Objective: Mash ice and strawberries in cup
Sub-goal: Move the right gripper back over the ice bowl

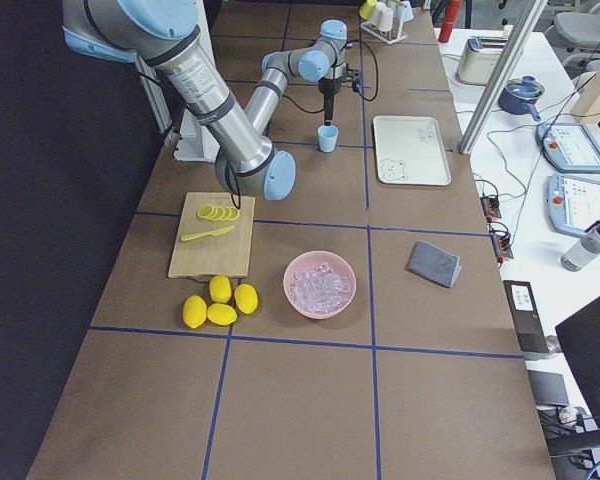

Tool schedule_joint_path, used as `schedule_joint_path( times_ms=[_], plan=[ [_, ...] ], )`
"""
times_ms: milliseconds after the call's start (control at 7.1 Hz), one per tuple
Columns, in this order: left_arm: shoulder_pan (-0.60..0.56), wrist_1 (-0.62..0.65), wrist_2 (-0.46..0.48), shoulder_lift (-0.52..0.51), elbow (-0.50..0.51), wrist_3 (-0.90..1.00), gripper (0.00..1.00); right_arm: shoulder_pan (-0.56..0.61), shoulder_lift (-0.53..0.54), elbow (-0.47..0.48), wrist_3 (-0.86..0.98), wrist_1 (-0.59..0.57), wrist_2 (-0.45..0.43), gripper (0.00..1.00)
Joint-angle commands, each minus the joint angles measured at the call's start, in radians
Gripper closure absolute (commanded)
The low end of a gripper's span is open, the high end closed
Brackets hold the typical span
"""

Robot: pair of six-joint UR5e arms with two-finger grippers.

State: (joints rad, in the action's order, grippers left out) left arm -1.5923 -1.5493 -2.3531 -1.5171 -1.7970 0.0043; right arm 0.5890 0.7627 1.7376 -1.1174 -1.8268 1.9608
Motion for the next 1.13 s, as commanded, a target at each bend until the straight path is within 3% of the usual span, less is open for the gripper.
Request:
schedule_joint_path(
  times_ms=[0,282,423,704,986],
  plan=[
    [0.000,0.000,0.000,0.000,-0.001,-0.006,0.00,0.092,0.201,0.254,0.033,-0.019,0.006,0.01],
    [0.000,0.000,0.000,0.000,-0.004,-0.006,0.00,0.164,0.455,0.472,0.199,-0.008,0.018,0.01],
    [0.000,0.000,0.000,0.000,-0.005,-0.007,0.00,0.232,0.554,0.512,0.293,0.001,0.053,0.01],
    [0.000,0.000,0.000,0.000,-0.010,-0.007,0.00,0.394,0.723,0.513,0.565,0.018,0.136,0.01],
    [0.000,0.001,0.000,0.000,-0.037,-0.032,0.00,0.446,0.780,0.479,0.634,0.058,0.165,0.01]
  ],
)
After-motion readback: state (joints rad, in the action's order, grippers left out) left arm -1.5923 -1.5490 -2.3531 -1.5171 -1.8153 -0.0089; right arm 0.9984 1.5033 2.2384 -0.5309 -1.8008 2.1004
